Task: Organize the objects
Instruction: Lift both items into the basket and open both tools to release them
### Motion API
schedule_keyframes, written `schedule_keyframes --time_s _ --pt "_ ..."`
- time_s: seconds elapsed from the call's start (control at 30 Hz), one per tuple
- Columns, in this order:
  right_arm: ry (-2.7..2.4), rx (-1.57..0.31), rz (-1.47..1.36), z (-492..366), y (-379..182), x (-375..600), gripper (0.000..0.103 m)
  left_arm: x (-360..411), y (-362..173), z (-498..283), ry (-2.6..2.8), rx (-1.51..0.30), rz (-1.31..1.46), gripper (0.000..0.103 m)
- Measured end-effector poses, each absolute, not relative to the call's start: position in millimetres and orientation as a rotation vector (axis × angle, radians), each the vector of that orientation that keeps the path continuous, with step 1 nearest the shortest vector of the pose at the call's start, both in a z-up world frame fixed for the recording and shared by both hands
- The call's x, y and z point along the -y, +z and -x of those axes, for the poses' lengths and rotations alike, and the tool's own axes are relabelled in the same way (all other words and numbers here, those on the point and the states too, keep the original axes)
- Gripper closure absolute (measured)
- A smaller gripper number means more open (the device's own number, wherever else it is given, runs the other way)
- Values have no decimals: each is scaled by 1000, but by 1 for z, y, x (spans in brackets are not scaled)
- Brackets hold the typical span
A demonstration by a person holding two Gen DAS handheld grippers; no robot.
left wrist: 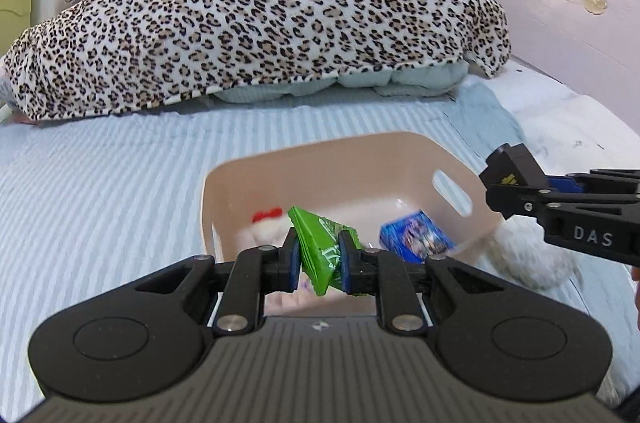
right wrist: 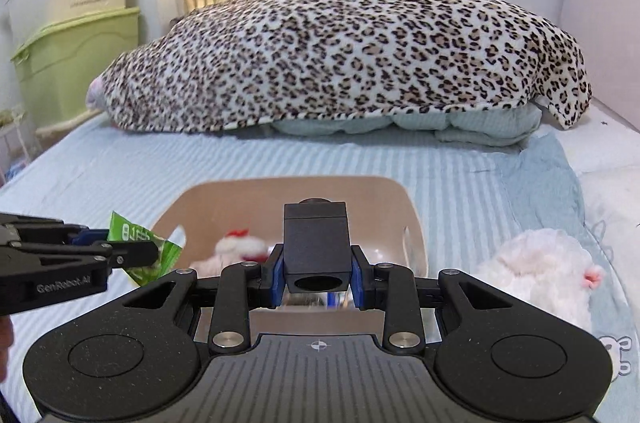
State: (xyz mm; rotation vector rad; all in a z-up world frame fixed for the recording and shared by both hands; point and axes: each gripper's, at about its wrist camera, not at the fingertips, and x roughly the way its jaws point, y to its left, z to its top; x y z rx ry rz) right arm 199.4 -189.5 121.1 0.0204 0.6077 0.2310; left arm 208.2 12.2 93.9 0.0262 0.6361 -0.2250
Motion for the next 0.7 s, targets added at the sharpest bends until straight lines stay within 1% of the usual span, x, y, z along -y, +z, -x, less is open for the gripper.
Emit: schedule_keyframes --time_s 0.17,0.37,0.63,0.67,0.7 --pt "194 -618 -6 -229 112 189 74 2 85 -242 -194 -657 -55 83" --pt "166 -679 6 -262 86 186 74 20 53 -273 -128 -712 -135 83" --pt "163 -789 41 -286 45 175 74 18 14 -302 -125 -857 -129 82" --pt "166 -798 42 -287 42 174 67 16 11 -302 -122 -861 -126 80" --pt "161 -799 42 -288 41 174 62 15 10 -301 -117 -864 -124 76"
